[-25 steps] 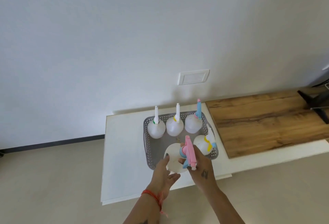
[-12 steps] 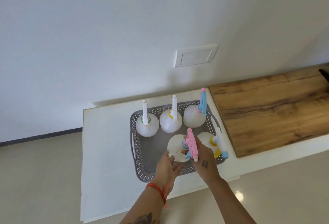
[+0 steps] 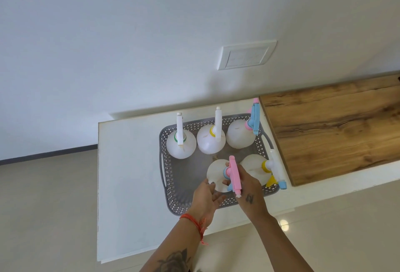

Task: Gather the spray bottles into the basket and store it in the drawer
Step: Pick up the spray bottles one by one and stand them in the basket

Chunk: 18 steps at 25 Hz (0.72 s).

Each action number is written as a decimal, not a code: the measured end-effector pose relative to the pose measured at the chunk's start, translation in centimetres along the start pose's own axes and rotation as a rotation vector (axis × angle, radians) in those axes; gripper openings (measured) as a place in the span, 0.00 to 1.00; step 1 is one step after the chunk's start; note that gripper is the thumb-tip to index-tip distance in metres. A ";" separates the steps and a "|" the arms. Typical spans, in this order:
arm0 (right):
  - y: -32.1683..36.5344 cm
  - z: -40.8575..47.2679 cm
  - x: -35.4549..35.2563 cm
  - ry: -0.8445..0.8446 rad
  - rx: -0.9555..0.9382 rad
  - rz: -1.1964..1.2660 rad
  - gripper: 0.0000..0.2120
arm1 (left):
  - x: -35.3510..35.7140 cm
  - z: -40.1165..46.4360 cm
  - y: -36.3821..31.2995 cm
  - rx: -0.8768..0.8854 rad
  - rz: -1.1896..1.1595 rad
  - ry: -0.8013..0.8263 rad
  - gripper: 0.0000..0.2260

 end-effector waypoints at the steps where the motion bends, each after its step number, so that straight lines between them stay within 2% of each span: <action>1: 0.2 0.0 -0.1 -0.003 -0.017 0.000 0.16 | 0.0 0.0 0.0 0.001 -0.006 0.005 0.15; 4: -0.1 -0.1 0.0 0.012 0.046 0.036 0.16 | -0.2 -0.5 -0.2 0.028 -0.006 0.004 0.16; 7: -0.7 -1.2 0.0 0.042 0.152 0.105 0.24 | -1.5 -1.3 -0.1 0.067 -0.012 -0.064 0.19; 10: -1.4 -4.1 -0.8 -0.075 0.353 0.265 0.27 | -3.6 -3.4 -0.1 0.173 -0.032 -0.117 0.20; 13: -1.8 -8.5 -1.2 -0.225 0.588 0.393 0.23 | -5.8 -6.6 0.3 0.308 -0.020 -0.164 0.18; 15: -0.9 -11.4 -0.6 -0.237 0.666 0.426 0.19 | -7.8 -9.0 1.5 0.373 -0.044 -0.194 0.18; 18: 1.4 -14.5 1.3 -0.178 0.675 0.457 0.12 | -11.7 -12.1 3.4 0.461 -0.084 -0.240 0.17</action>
Point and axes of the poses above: each hand's wrist, its own z-axis towards the middle knuckle, its own x-axis out of the palm, y = z × x, the point moved 9 cm from there along z, towards the middle knuckle, and after that the axes turned 1 degree about -z, right-handed, at the moved point
